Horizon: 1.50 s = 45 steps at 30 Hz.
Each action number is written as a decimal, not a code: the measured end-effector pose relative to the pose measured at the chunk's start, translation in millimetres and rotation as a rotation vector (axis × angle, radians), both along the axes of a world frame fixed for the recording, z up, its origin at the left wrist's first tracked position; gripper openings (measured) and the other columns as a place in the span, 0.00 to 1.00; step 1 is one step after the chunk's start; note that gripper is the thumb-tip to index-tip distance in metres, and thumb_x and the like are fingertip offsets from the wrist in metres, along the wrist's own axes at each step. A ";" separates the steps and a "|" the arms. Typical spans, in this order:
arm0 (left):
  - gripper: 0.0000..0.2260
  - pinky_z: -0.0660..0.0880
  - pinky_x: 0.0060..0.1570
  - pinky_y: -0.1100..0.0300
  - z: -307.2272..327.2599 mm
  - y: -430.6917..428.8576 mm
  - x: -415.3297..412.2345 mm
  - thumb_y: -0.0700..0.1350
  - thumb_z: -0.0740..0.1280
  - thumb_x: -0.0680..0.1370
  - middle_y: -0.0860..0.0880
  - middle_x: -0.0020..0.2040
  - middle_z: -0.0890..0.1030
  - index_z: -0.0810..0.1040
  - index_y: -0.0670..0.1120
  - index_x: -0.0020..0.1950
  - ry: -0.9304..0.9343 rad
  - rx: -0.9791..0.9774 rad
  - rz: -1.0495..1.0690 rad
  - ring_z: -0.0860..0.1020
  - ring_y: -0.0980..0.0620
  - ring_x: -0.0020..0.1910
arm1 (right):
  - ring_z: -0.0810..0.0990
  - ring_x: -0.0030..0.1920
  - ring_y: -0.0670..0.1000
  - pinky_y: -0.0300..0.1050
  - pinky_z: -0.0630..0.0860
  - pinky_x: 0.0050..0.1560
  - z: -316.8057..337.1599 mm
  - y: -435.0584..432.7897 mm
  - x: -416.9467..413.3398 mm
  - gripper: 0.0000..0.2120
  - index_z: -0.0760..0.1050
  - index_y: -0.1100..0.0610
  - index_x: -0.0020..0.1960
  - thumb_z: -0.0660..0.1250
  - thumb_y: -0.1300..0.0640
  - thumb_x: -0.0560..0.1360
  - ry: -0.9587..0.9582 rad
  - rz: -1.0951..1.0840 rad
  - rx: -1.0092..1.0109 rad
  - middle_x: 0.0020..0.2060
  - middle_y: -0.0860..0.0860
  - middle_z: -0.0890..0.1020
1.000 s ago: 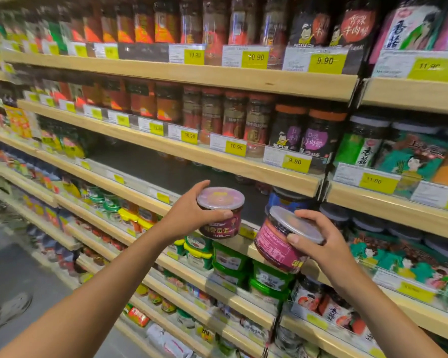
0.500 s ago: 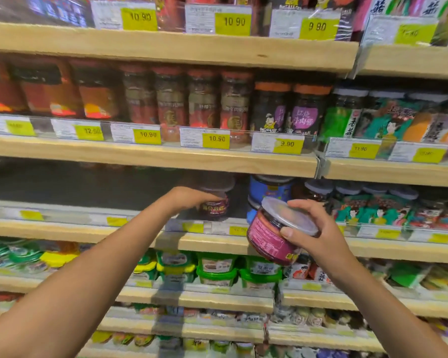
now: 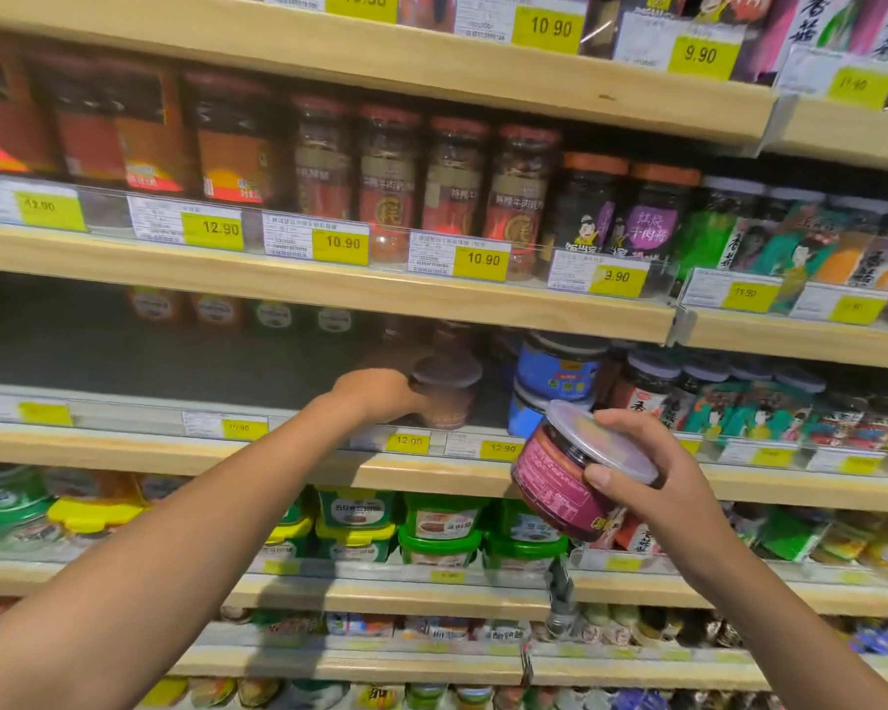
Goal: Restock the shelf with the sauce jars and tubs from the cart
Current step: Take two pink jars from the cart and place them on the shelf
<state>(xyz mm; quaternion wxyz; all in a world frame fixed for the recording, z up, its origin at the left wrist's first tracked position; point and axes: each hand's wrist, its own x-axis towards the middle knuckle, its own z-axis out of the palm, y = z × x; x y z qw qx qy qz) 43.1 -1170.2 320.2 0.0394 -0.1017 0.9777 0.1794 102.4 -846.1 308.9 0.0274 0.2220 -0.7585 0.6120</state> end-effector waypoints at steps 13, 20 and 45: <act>0.36 0.73 0.66 0.52 -5.8 -3.1 -46.0 0.61 0.75 0.69 0.50 0.72 0.74 0.69 0.55 0.75 0.334 0.014 -0.182 0.74 0.46 0.68 | 0.80 0.56 0.46 0.46 0.81 0.44 -15.7 13.8 12.5 0.31 0.76 0.47 0.60 0.76 0.41 0.59 0.004 -0.010 -0.009 0.57 0.41 0.79; 0.35 0.74 0.65 0.48 -6.6 -2.6 -67.6 0.52 0.78 0.70 0.48 0.71 0.75 0.69 0.51 0.75 0.386 0.006 -0.209 0.75 0.44 0.68 | 0.79 0.55 0.42 0.39 0.80 0.43 -13.5 19.9 14.8 0.32 0.76 0.47 0.61 0.76 0.40 0.59 0.012 -0.041 0.038 0.55 0.38 0.79; 0.33 0.75 0.59 0.68 -20.2 39.4 96.3 0.53 0.78 0.71 0.58 0.64 0.73 0.68 0.55 0.73 0.669 0.556 -0.107 0.75 0.66 0.60 | 0.77 0.57 0.39 0.46 0.75 0.63 28.7 -114.3 -4.1 0.35 0.55 0.49 0.79 0.66 0.45 0.77 -0.125 -0.052 -0.062 0.60 0.40 0.75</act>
